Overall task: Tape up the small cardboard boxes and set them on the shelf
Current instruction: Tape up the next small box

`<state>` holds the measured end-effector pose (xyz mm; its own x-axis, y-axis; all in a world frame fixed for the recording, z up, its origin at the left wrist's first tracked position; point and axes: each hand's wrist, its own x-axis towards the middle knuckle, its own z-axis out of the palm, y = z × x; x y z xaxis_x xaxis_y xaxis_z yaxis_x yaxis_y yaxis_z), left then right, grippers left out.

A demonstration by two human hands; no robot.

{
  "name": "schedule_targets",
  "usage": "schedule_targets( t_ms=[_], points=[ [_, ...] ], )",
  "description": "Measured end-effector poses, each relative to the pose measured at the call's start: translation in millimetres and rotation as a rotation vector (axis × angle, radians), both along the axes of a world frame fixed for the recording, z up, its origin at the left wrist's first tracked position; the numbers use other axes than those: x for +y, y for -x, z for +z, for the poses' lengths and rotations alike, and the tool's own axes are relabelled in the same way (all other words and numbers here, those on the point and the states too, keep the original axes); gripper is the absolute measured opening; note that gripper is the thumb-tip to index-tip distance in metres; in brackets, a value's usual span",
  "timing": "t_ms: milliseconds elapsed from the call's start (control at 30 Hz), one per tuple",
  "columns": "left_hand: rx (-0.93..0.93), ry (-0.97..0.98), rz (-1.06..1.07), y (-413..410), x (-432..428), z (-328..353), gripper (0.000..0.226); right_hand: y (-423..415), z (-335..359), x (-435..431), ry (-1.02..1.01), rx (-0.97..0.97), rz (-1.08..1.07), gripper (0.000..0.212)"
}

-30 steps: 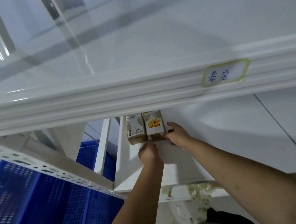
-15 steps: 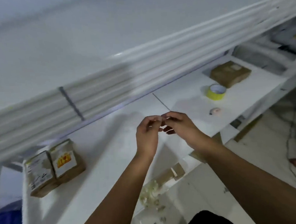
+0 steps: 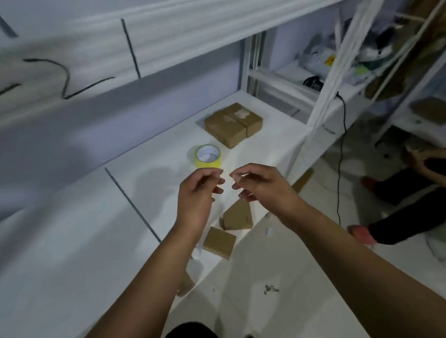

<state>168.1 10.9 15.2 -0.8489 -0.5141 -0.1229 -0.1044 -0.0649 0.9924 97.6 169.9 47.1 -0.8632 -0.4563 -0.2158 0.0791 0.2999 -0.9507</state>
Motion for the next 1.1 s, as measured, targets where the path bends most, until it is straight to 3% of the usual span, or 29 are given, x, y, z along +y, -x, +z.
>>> schedule_targets(
  t_ms=[133,233,433,567,767,833,967,1100],
  points=[
    [-0.063,0.029,0.048,38.7,24.7,-11.6,0.021,41.4,-7.2,25.5,-0.021,-0.032,-0.004,0.012],
    [-0.098,0.193,0.061,74.3,31.0,-21.6,0.022,71.7,-17.7,26.3,-0.038,-0.061,0.006,0.012],
    [-0.18,0.868,0.008,175.6,17.4,-29.5,0.022,132.0,-40.6,23.6,-0.069,-0.091,0.029,0.009],
    [-0.396,1.288,-0.126,245.3,6.8,-44.8,0.028,174.8,-52.1,25.9,-0.052,-0.195,0.038,0.008],
    [-0.593,1.32,-0.272,270.1,8.6,-76.8,0.059,235.8,-76.0,23.1,-0.123,-0.259,0.048,0.014],
    [-0.512,1.325,-0.323,257.7,14.5,-89.3,0.061,252.3,-90.1,18.4,-0.168,-0.253,0.013,0.026],
    [-0.249,1.133,-0.059,216.3,46.9,-104.5,0.058,272.8,-111.3,8.7,-0.237,-0.182,0.03,0.05],
    [-0.044,1.198,0.026,191.8,74.1,-118.8,0.052,282.0,-125.6,8.5,-0.214,-0.172,0.146,0.066]
  ],
)
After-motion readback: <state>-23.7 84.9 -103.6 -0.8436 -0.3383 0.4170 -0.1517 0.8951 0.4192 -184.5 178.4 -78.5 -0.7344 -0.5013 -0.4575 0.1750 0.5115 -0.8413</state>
